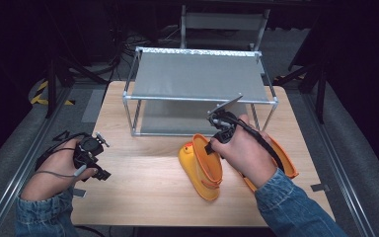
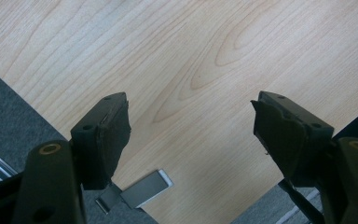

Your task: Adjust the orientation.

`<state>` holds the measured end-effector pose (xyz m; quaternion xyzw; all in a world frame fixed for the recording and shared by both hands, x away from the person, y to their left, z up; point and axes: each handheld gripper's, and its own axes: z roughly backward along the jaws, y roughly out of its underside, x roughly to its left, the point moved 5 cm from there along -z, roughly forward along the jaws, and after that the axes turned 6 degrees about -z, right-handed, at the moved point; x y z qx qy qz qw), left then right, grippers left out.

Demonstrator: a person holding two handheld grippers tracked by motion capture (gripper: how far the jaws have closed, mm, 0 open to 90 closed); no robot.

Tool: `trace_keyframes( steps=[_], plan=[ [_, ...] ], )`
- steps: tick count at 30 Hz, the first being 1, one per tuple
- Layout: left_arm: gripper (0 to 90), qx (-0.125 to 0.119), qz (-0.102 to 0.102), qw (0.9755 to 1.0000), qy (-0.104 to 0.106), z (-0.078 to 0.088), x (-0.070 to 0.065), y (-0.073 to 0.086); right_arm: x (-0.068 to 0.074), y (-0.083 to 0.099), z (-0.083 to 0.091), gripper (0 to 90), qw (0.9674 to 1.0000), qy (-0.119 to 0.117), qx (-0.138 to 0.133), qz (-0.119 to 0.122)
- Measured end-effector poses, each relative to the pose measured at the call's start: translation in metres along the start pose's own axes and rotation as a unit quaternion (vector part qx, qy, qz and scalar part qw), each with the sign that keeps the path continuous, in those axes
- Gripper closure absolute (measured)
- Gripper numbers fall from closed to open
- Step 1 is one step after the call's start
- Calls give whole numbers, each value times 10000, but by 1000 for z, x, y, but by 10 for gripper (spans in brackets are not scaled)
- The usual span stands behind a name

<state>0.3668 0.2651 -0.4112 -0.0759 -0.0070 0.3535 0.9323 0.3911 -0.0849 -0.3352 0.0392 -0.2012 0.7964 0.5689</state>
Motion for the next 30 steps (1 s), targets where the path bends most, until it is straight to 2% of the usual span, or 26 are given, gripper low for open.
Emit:
trace_keyframes(
  steps=[1, 4, 5, 7, 9, 11, 12, 16, 18, 21, 22, 26, 30],
  plan=[
    [278, 3, -61, 10000, -72, 0, 1, -1, -4, 1, 1, 867, 10000, -16, 44, -40],
    [279, 10, -31, 10000, -21, -1, 0, -3, -12, 2, 1, 861, 9999, -63, 39, -118],
    [279, 25, -81, 10000, -42, -1, 0, -4, -14, 2, 2, 830, 9999, -61, 11, -84],
    [278, 22, -69, 10000, -11, -2, 0, -5, -13, 1, 6, 769, 9995, -241, -156, -113],
    [278, 43, -122, 9999, -58, -1, 1, -6, -14, 2, 12, 711, 9994, -239, -229, -29],
    [279, 18, -93, 10000, 17, -2, 1, -8, -16, 2, 18, 650, 9988, -214, -421, 137],
    [278, 18, -93, 10000, 17, -2, 1, -8, -16, 2, 18, 650, 9988, -214, -421, 137],
    [279, 3, -129, 9999, 18, -3, 1, -13, -22, 4, 32, 593, 9966, -171, -702, 407],
    [279, -6, -207, 9998, 56, -4, 1, -15, -29, 5, 41, 581, 9960, -137, -793, 400],
    [280, 2, -207, 9998, -12, -4, 2, -17, -44, 7, 54, 575, 9953, -40, -919, 293],
    [280, 15, -155, 9999, 41, -4, 1, -17, -49, 8, 58, 573, 9952, -2, -949, 236],
    [280, 22, -194, 9998, 44, -5, 2, -19, -69, 13, 69, 567, 9950, 59, -992, 86],
    [281, 17, -187, 9998, 56, -5, 1, -20, -89, 19, 75, 563, 9945, 358, -985, 17]
  ],
)
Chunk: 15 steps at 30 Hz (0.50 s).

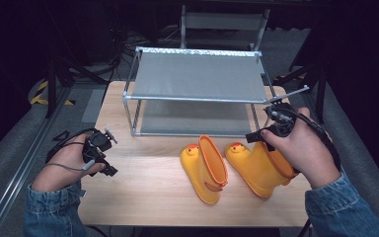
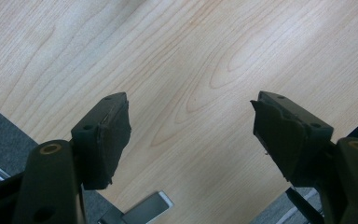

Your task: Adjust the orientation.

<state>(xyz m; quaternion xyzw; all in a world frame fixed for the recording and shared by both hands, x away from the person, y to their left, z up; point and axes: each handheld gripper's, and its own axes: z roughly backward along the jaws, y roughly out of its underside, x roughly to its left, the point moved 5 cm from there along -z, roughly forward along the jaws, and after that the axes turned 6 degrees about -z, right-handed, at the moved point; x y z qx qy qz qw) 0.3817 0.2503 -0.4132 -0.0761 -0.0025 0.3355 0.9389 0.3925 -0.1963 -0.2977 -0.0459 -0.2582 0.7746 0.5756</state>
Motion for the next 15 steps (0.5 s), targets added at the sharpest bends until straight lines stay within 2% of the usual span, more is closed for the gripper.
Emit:
trace_keyframes(
  steps=[3, 4, 7, 10, 13, 15],
  plan=[
    [281, 32, 24, 10000, 2, 0, 0, 1, -7, 3, 0, 560, 9999, 139, 42, 14],
    [281, 7, -17, 10000, -49, 0, 2, 1, -11, 5, 0, 558, 9997, 209, 89, 18],
    [281, 2, 23, 10000, -15, 2, 1, 2, -22, 11, -2, 558, 9987, 457, 209, -13],
    [281, -13, 20, 10000, -55, 2, 2, 2, -26, 13, -2, 559, 9983, 526, 259, -50],
    [282, -20, 37, 10000, -2, 1, 2, 3, -31, 15, -4, 560, 9976, 606, 339, -44],
    [283, -16, 56, 10000, -9, 1, 2, 3, -32, 16, -8, 567, 9975, 591, 399, -19]
  ],
)
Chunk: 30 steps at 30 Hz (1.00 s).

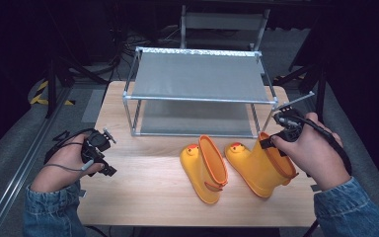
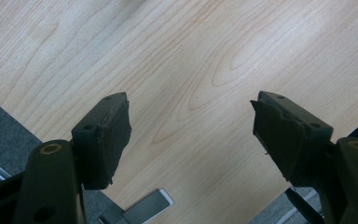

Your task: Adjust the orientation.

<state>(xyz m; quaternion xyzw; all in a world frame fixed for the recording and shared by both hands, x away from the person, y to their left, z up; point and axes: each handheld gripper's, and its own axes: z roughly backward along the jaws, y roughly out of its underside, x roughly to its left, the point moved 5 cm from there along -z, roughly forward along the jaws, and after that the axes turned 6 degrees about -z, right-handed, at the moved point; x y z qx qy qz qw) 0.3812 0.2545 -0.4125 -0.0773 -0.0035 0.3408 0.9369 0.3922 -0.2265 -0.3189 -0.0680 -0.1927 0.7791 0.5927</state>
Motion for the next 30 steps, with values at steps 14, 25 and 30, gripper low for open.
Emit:
trace_keyframes(
  steps=[14, 25, 30],
  plan=[
    [282, 6, -45, 10000, -51, 0, 0, 0, 13, 4, -14, 747, 9990, 132, 321, 271],
    [282, 18, -2, 10000, -22, -1, 0, 1, 17, -1, -18, 868, 9988, 286, 388, -124],
    [282, -7, 45, 10000, 24, -1, -1, 1, 24, -9, -14, 869, 9991, 129, 265, -318]
  ],
)
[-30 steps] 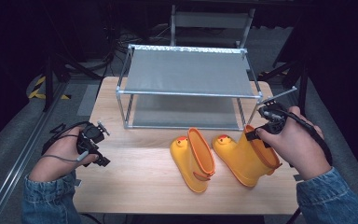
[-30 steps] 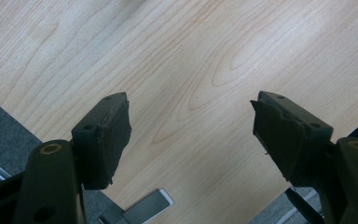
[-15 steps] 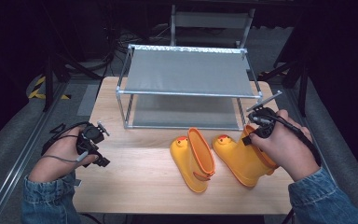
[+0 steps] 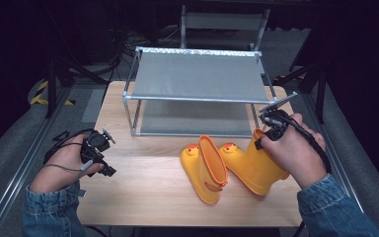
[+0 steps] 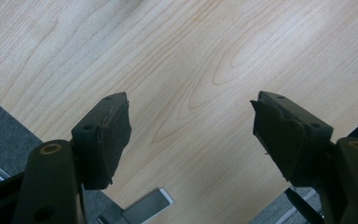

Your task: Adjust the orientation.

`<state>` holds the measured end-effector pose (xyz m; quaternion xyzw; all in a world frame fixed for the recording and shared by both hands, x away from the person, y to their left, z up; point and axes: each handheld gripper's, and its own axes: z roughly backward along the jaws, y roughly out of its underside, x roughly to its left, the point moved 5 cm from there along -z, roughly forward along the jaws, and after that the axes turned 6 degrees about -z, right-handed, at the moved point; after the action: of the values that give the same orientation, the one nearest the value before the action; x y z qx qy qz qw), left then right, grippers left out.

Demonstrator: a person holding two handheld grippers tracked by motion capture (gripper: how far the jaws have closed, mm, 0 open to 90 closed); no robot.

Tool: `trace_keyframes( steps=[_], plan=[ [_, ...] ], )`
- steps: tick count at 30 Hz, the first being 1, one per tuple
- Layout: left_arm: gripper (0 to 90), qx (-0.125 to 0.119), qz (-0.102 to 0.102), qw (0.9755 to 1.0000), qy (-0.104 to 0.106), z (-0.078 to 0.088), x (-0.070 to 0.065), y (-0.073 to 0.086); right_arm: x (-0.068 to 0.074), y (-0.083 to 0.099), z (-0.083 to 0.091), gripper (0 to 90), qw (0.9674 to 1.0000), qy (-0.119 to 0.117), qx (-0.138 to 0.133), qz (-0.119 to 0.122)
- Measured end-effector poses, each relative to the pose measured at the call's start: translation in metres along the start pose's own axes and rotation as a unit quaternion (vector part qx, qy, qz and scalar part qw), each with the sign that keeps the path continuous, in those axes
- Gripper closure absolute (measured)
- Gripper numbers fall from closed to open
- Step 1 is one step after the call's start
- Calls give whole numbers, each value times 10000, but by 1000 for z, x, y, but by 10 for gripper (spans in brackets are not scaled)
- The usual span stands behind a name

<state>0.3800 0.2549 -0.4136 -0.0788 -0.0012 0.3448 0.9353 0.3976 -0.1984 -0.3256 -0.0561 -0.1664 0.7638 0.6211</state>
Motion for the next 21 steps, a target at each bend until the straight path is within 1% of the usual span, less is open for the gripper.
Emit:
trace_keyframes(
  steps=[3, 5, 6, 7, 8, 9, 10, 11, 12, 13, 15, 17, 19, 21],
  plan=[
    [283, 14, -7, 10000, -14, 0, 0, 0, 9, -4, 1, 869, 9999, -83, -81, -11],
    [282, 10, -24, 10000, 5, 0, 0, 0, 18, -9, -1, 868, 9997, -212, -124, -53],
    [282, 10, -24, 10000, 5, 0, 0, 0, 18, -9, -1, 868, 9997, -212, -124, -53],
    [282, 8, -17, 10000, -11, 0, 0, 0, 25, -13, -5, 868, 9997, -194, -140, -48],
    [282, 8, -17, 10000, -11, 0, 0, 0, 25, -13, -5, 868, 9997, -194, -140, -48],
    [282, 3, -15, 10000, 3, 0, 0, 0, 28, -15, -8, 868, 9998, -161, -134, -23],
    [282, 2, -25, 10000, 9, 0, 0, 1, 31, -17, -12, 868, 9999, -63, -137, -1],
    [282, 3, -59, 10000, 5, 0, 1, 1, 33, -18, -14, 868, 9998, 90, -172, 10],
    [282, -1, -73, 10000, -54, 1, 2, 1, 34, -20, -15, 868, 9995, 254, -199, 37],
    [282, 4, -74, 9999, -72, 1, 2, 1, 36, -20, -16, 868, 9994, 288, -189, 54],
    [282, 3, -79, 10000, -59, 1, 2, 1, 39, -21, -18, 868, 9995, 251, -164, 62],
    [282, -8, -103, 9999, -85, 0, 3, 1, 40, -21, -18, 868, 9991, 367, -189, 109],
    [282, 16, -32, 10000, -9, 0, 1, 1, 36, -21, -19, 868, 9996, 249, -134, -6],
    [282, -2, -20, 10000, -4, 0, 0, 0, 36, -21, -20, 868, 9996, 270, -100, -12]
  ],
)
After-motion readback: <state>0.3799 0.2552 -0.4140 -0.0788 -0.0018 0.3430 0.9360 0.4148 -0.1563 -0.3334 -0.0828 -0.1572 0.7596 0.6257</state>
